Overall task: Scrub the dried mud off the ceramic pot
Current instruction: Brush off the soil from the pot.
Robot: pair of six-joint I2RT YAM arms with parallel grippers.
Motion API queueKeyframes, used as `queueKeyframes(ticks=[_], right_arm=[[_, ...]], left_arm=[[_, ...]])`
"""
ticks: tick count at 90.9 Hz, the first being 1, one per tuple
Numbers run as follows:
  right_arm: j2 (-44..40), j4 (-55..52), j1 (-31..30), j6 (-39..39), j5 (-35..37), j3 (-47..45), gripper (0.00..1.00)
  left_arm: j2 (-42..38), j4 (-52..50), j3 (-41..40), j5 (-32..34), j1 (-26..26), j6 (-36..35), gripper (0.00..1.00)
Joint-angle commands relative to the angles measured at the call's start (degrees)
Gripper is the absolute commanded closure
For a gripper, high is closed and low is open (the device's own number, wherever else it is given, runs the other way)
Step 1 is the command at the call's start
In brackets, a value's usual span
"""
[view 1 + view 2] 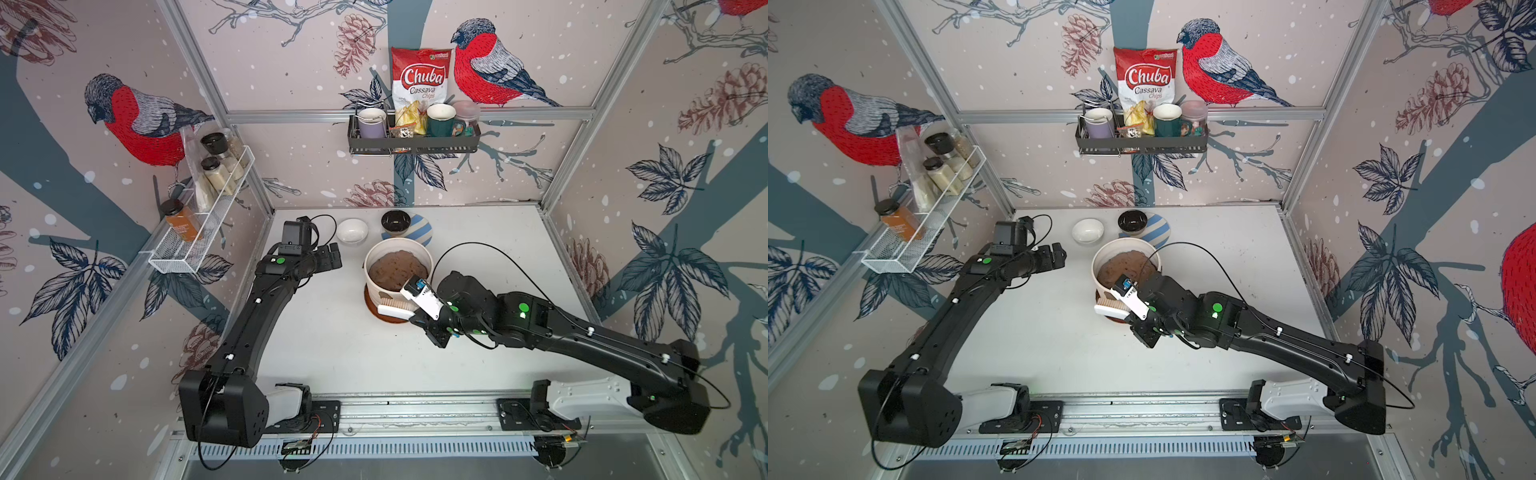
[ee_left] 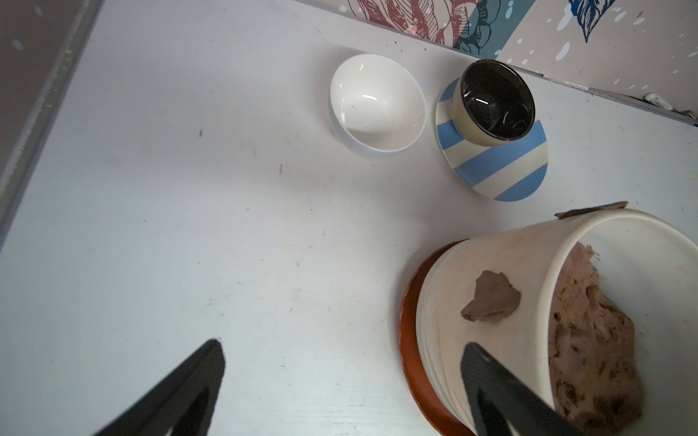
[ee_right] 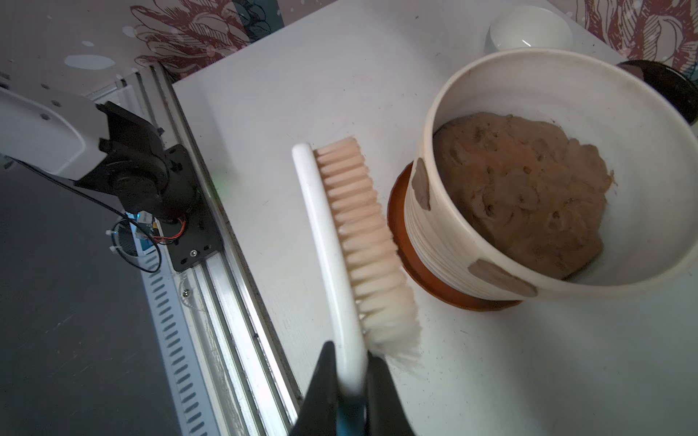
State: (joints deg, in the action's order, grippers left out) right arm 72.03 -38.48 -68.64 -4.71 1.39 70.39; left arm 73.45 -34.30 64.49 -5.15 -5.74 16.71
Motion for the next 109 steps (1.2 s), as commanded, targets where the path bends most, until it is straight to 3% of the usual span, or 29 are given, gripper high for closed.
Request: queueKeyframes(ticks=[1,30,39,48,65,75,109], right_arm=[[2.3,-0.5,-0.1,-1.9,1.7,1.2,1.0],[6.7,-4.9,6.7,-7.1,-4.7,4.2,1.0],[7.4,-5.5,3.3,-6.0,-0.3,4.5,1.0],[10.0,-4.4,0.3,-10.3,5.7,6.5,1.0],[20.3,-5.9,-0.1,-20.1,10.3,15.3,1.0],[23.2,-6.5,-0.2,-21.9,13.9,18.0,1.0],[18.8,-5.0,1.6,-24.7,10.2,10.8,1.0]], left_arm=[[0.0,3.3,-0.9,-4.9,0.5,0.6,0.03],[-0.8,4.7,-2.9,-6.3,0.6,-0.1,0.03],[-1.3,6.2,-3.7,-6.4,0.5,0.0,0.03],[-1.4,7.1,-4.3,-6.7,0.5,0.3,0.03],[-0.9,6.7,-4.2,-6.3,0.6,0.1,0.03],[-0.5,6.9,-4.3,-7.0,0.5,0.3,0.03],[1.1,6.0,-3.7,-7.9,0.5,0.3,0.04]])
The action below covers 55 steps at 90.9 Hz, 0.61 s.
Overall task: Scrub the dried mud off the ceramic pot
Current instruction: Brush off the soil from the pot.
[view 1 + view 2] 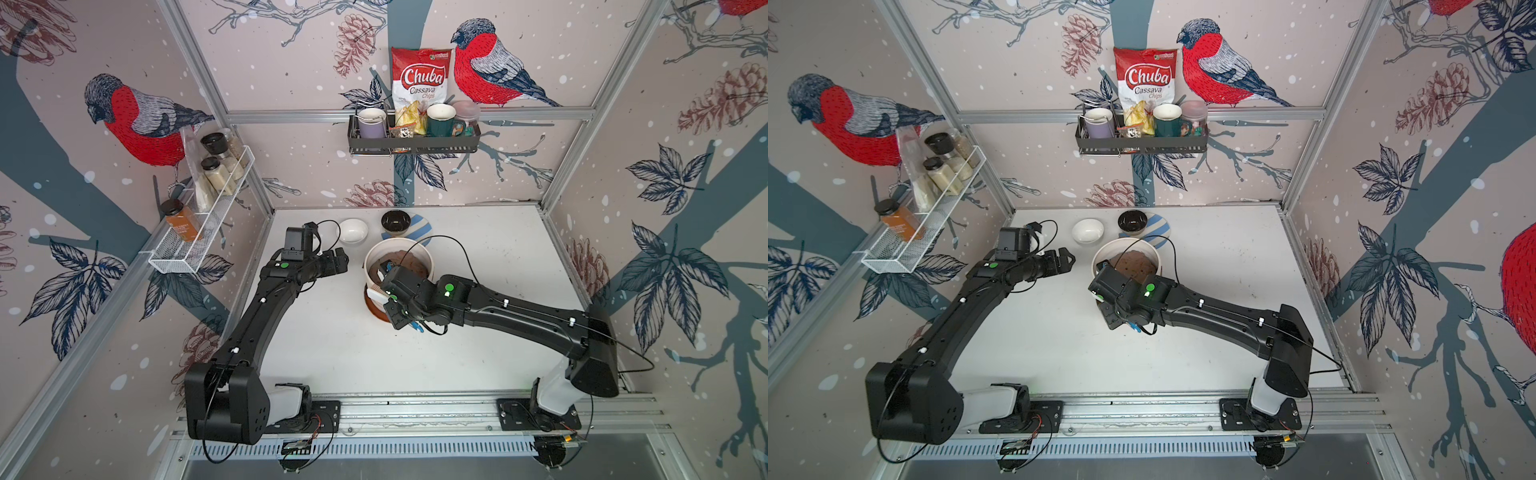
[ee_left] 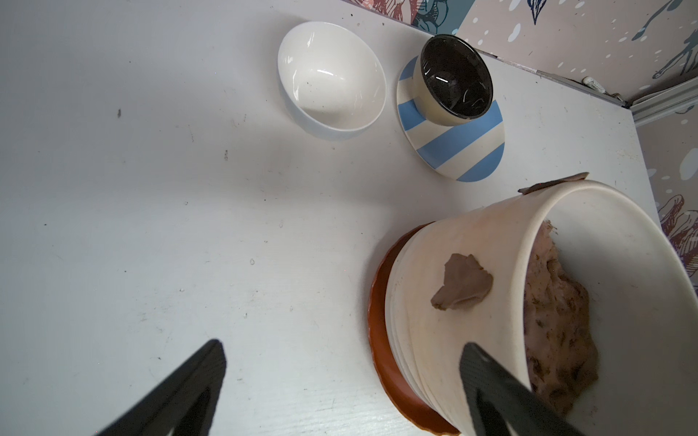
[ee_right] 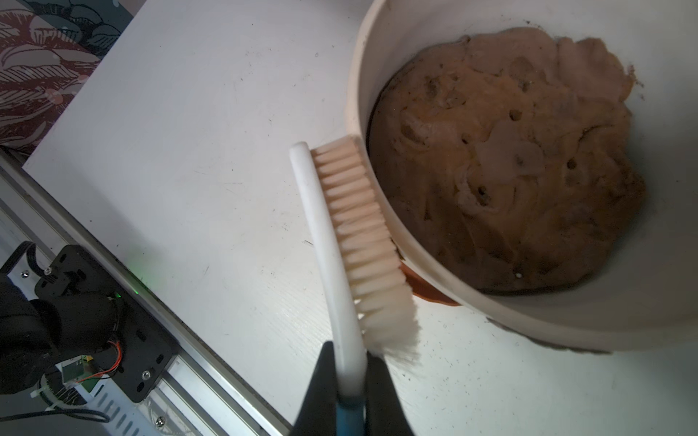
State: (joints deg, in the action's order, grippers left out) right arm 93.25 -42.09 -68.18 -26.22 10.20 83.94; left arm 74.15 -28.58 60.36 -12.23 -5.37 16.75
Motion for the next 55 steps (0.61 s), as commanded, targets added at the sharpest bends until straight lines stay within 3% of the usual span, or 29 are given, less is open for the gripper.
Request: queueKeyframes(ticks=[1,19,38,55], right_arm=[[-2.8,-1.3,1.2,-3.3,1.1,-3.3,1.0],[-8.8,1.5,3.4,-4.5,-2.5,-12.2,1.0],[-15.4,1.9,5.7,-4.5,-14.4,-18.9,1.0],[-24.3,2.8,6.9,-2.8,-19.2,-25.5,1.0]], left_arm=[[0.5,0.1,0.6,-0.9,0.1,0.2,0.04],[1.5,-0.5,1.1,-1.5,0.1,0.1,0.04],[1.6,-0.7,1.2,-1.3,0.1,-0.1,0.05],[1.5,-0.8,1.2,-1.2,0.1,-0.3,0.05]])
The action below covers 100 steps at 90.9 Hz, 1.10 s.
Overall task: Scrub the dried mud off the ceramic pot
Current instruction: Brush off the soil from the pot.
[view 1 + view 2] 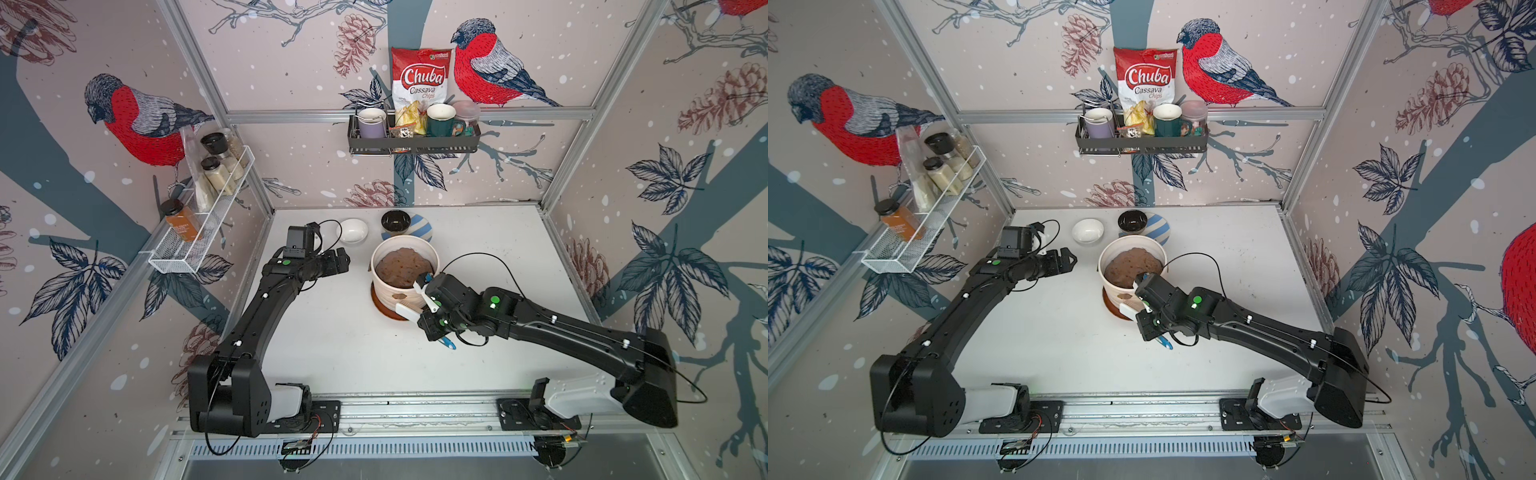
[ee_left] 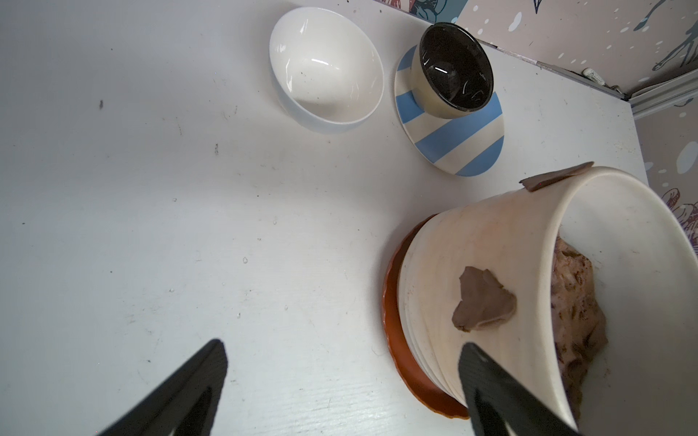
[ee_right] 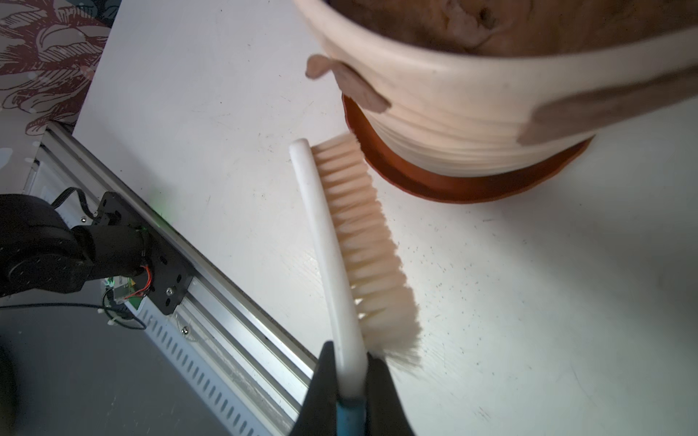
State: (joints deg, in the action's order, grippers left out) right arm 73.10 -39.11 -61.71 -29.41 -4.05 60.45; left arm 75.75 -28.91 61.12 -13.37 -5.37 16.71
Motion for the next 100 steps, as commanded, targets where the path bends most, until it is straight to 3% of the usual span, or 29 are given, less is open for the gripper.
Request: queueKeyframes(ticks=[1,19,28,37,54,76,100], right_arm=[[-4.6,-0.1,0.4,0.7,-5.4,-2.3,1.0],[-8.9,0.4,1.3,5.5,-7.7,-2.4,1.0],[-9.3,-0.1,4.9,7.9,-7.5,-1.2,1.0],[-8.9,-0.7,8.2,12.4,-9.2,-1.0,1.0],[-5.0,-3.2,8.2,16.5,-9.3,2.3,1.0],[-2.2,-2.4,7.6,17.4,2.4,2.8,1.0],[2.2,0.6,6.7,20.9,4.0,5.3,1.0]], left_arm=[[-0.1,-0.4,0.4,-0.2,0.1,-0.3,0.05],[-0.4,0.0,0.2,-0.5,0.0,-0.5,0.05],[-0.5,0.0,0.1,-0.3,-0.1,-0.7,0.05],[-0.4,-0.2,0.2,-0.2,-0.2,-0.8,0.05],[-0.3,-0.5,0.4,0.1,-0.5,-1.0,0.05],[-0.5,-0.6,0.4,0.0,-0.9,-1.1,0.05],[-0.3,-0.8,0.5,-0.5,-1.2,-1.1,0.06]])
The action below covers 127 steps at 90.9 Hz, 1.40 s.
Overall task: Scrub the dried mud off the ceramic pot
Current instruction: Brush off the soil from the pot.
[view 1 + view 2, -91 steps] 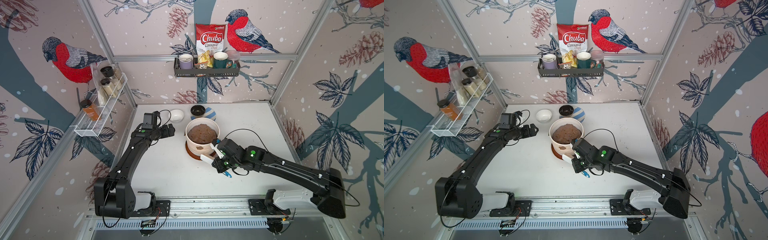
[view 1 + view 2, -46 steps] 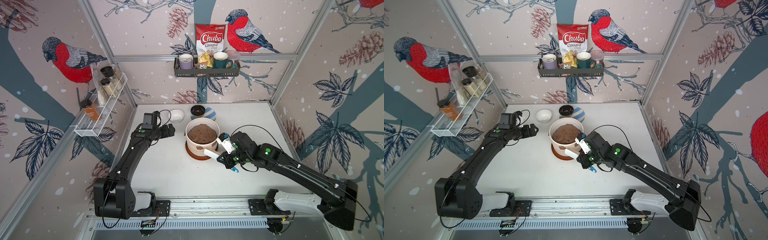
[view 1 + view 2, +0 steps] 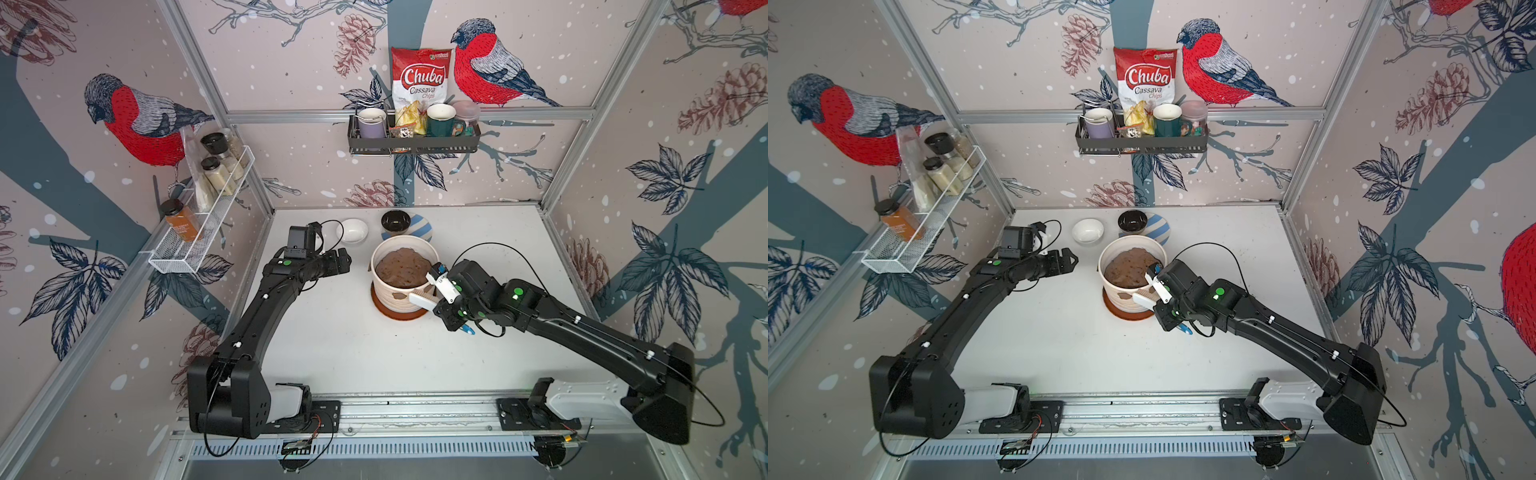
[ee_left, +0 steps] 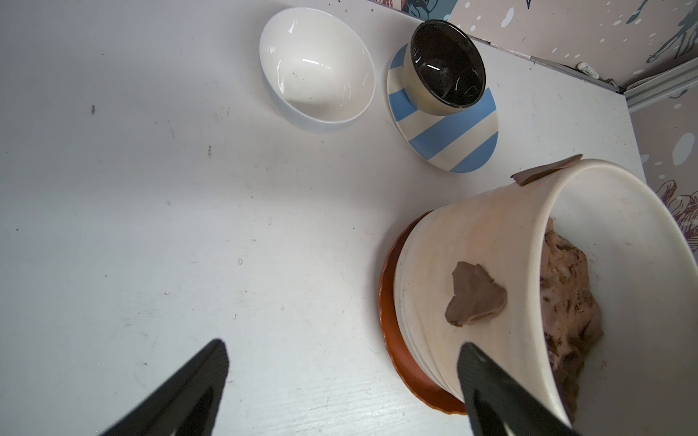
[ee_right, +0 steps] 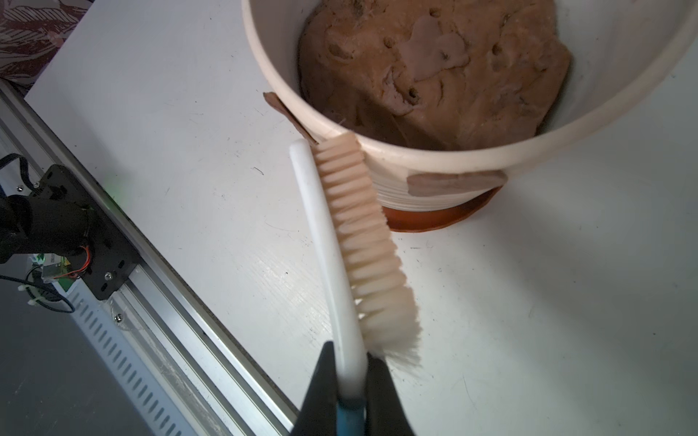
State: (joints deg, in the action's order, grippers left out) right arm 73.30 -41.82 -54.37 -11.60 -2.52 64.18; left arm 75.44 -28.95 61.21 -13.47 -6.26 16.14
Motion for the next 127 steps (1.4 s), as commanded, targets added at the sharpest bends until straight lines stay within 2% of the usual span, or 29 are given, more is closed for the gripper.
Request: queueKeyframes(ticks=[1,28,51,73,87,100,127], right_arm=[[2.2,3.3,-0.7,3.3,2.6,1.7,1.0],[7.1,3.3,-4.3,7.1,5.2,4.0,1.0],[6.5,0.3,-6.6,7.9,6.4,4.0,1.0],[4.9,-0.8,-7.6,5.6,3.5,7.5,1.0],[5.7,6.3,-7.7,0.3,-1.5,6.5,1.0],[6.0,10.4,-4.3,-6.2,-3.6,3.9,1.0],[2.4,14.1,3.2,-10.2,-10.9,-5.5,1.0]], left_arm=[[-0.1,-0.8,0.4,-0.4,-0.4,-0.6,0.06],[-0.3,-1.1,0.3,-0.1,-1.3,-0.9,0.06],[-0.4,-1.2,0.5,0.1,-1.7,-1.2,0.06],[-0.4,-1.3,0.5,0.2,-1.8,-1.2,0.06],[-0.4,-1.4,0.6,0.4,-1.8,-1.3,0.06],[-0.4,-1.7,0.6,0.7,-2.1,-1.6,0.06],[-0.3,-2.0,0.7,0.7,-2.3,-1.6,0.06]])
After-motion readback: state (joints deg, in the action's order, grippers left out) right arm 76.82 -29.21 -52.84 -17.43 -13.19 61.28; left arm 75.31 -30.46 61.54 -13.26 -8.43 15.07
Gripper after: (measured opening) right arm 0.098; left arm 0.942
